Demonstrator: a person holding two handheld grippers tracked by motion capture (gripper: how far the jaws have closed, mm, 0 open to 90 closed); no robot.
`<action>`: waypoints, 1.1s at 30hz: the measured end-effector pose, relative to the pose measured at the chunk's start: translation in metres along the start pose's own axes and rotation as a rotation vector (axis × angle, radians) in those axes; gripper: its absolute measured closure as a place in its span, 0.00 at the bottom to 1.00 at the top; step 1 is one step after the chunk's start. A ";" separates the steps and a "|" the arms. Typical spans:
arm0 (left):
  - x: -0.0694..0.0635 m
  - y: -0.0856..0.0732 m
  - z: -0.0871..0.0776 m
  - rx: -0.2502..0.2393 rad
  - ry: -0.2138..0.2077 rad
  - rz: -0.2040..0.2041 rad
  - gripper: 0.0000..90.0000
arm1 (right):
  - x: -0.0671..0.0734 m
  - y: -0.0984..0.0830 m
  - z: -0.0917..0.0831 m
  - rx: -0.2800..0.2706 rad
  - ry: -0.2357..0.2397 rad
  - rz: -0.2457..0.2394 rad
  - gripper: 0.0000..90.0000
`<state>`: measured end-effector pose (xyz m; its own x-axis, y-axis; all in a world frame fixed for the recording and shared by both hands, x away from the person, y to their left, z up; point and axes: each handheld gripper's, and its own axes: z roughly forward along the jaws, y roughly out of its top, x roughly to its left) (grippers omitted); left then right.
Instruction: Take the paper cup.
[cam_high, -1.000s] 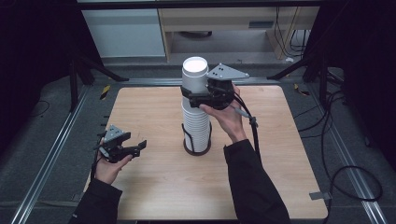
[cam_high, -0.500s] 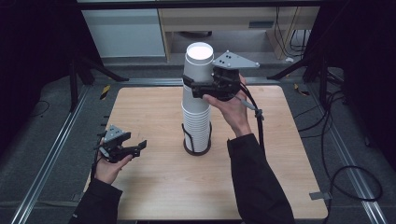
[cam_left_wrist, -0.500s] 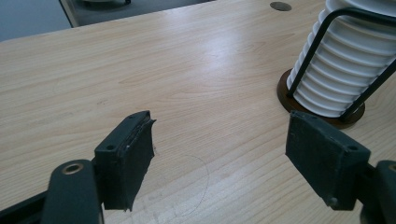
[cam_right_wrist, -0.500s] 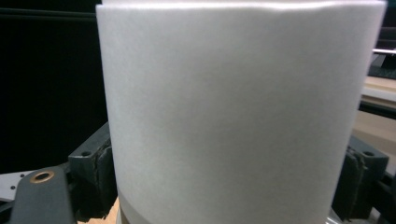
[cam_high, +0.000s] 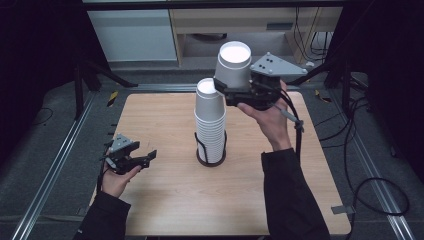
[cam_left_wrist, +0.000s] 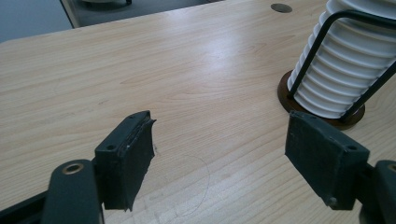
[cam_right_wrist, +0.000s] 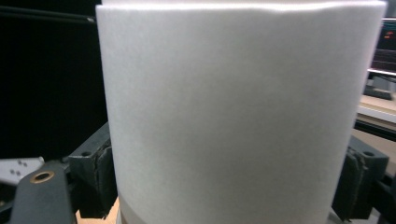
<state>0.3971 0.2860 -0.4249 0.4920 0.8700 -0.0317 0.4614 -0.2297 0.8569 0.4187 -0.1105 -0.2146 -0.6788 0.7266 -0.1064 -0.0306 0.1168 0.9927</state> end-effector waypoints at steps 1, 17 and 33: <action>0.000 0.000 0.000 0.000 -0.001 0.000 0.26 | -0.002 -0.002 -0.006 0.004 -0.007 -0.002 0.16; -0.004 0.000 0.001 0.004 -0.019 0.007 0.26 | -0.009 -0.078 -0.052 0.163 0.009 -0.022 0.16; -0.009 -0.001 0.002 0.011 -0.044 0.025 0.25 | 0.011 -0.127 -0.042 0.239 0.086 -0.027 0.16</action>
<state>0.3935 0.2778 -0.4264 0.5354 0.8439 -0.0333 0.4569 -0.2563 0.8518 0.3845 -0.1461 -0.3395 -0.7406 0.6616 -0.1175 0.1174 0.2997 0.9468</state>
